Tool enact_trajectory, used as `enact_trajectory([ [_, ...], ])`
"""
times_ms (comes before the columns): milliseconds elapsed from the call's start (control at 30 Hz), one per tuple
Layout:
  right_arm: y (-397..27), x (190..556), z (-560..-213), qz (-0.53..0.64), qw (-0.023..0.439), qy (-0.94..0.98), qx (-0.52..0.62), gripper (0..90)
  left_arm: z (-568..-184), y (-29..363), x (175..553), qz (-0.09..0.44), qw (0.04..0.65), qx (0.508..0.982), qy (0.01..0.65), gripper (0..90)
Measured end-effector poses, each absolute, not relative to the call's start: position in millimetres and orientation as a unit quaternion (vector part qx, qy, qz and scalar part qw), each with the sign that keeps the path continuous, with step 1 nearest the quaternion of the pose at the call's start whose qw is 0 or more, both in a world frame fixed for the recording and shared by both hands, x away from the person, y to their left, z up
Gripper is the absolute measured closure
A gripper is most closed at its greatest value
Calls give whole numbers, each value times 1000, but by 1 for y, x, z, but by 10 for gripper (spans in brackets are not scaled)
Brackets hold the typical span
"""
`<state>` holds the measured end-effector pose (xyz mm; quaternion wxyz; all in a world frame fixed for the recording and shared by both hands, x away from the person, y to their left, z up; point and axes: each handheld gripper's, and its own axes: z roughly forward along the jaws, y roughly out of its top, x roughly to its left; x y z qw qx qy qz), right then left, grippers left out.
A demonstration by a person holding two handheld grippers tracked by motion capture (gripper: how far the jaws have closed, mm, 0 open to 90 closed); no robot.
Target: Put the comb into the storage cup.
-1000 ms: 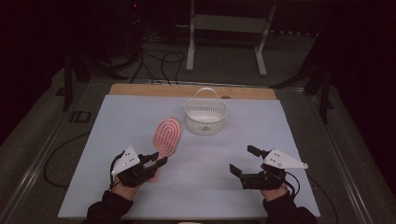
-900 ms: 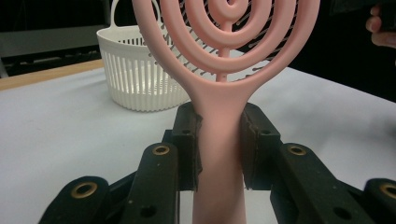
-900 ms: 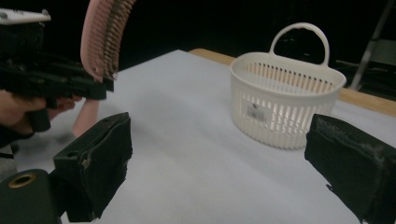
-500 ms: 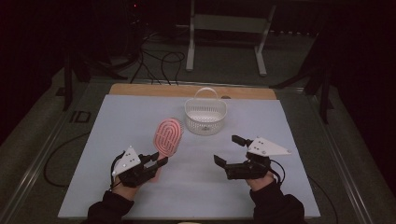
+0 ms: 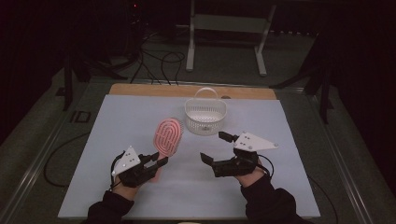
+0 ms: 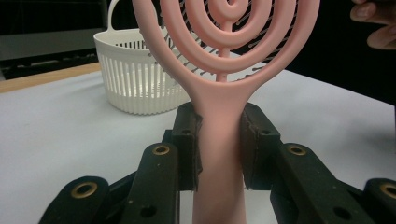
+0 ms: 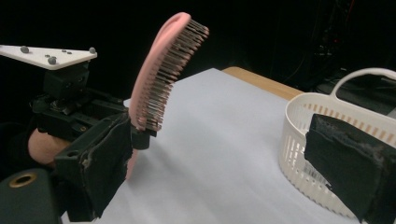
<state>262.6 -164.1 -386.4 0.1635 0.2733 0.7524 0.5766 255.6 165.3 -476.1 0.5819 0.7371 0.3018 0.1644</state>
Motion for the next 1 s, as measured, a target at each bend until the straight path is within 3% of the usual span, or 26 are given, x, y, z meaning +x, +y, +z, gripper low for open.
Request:
enact_trajectory([
  [733, -113, 273, -369, 586, 145, 743, 289, 79, -476, 167, 255, 172, 586, 732, 302, 712],
  [1000, -93, 280, -371, 591, 112, 726, 332, 79, -476, 167, 255, 170, 585, 733, 303, 712],
])
